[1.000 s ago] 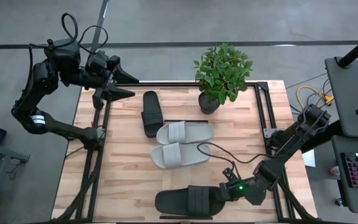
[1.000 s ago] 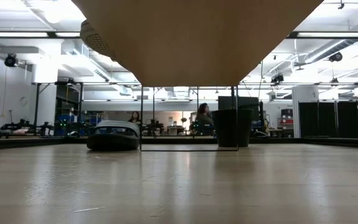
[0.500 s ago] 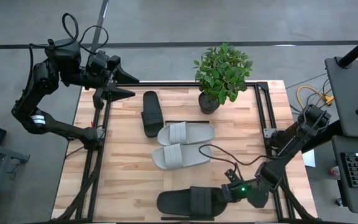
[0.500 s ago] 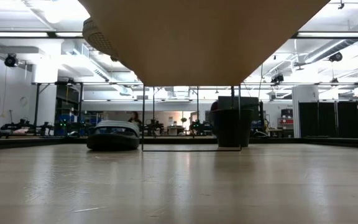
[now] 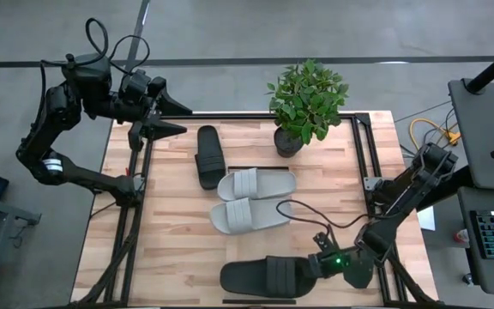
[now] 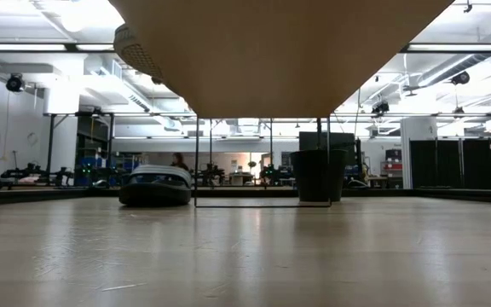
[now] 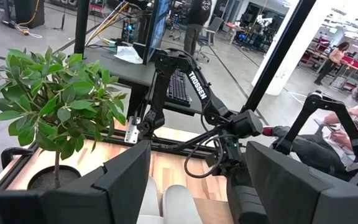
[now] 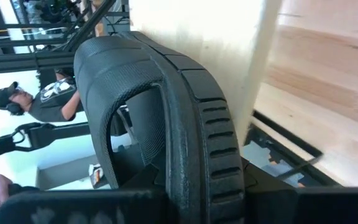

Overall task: Pick and place slides into the shelf
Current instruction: Put the left black slipper on the shelf

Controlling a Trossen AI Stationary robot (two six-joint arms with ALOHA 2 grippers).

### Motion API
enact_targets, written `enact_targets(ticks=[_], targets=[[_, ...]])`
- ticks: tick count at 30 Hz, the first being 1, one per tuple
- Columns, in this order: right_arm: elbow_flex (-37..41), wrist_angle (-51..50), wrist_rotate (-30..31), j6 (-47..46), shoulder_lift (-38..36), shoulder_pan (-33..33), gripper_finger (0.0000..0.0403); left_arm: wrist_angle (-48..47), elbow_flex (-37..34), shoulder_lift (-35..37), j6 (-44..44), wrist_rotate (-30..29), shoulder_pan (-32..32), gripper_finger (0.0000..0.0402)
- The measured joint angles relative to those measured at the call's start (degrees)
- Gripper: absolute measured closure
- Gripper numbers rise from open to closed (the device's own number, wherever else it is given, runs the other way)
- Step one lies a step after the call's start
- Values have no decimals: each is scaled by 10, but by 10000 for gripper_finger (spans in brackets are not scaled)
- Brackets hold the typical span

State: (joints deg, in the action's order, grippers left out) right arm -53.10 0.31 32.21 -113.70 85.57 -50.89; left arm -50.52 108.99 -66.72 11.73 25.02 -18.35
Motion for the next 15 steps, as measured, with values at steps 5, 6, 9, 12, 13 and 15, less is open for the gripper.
enact_targets(ticks=[5, 6, 9, 12, 13, 15], targets=[[0, -46, 11, -18, -26, -13, 349, 0, 0, 0, 0, 0, 0, 152], [0, -49, 11, -18, -30, -14, 349, 0, 0, 0, 0, 0, 0, 152], [0, -50, 10, -13, -38, -14, 349, 0, 0, 0, 0, 0, 0, 152], [0, -50, 10, -11, -39, -14, 349, 0, 0, 0, 0, 0, 0, 152], [0, -50, 10, -12, -39, -14, 349, 0, 0, 0, 0, 0, 0, 152], [0, -49, 10, -14, -38, -14, 349, 0, 0, 0, 0, 0, 0, 152]])
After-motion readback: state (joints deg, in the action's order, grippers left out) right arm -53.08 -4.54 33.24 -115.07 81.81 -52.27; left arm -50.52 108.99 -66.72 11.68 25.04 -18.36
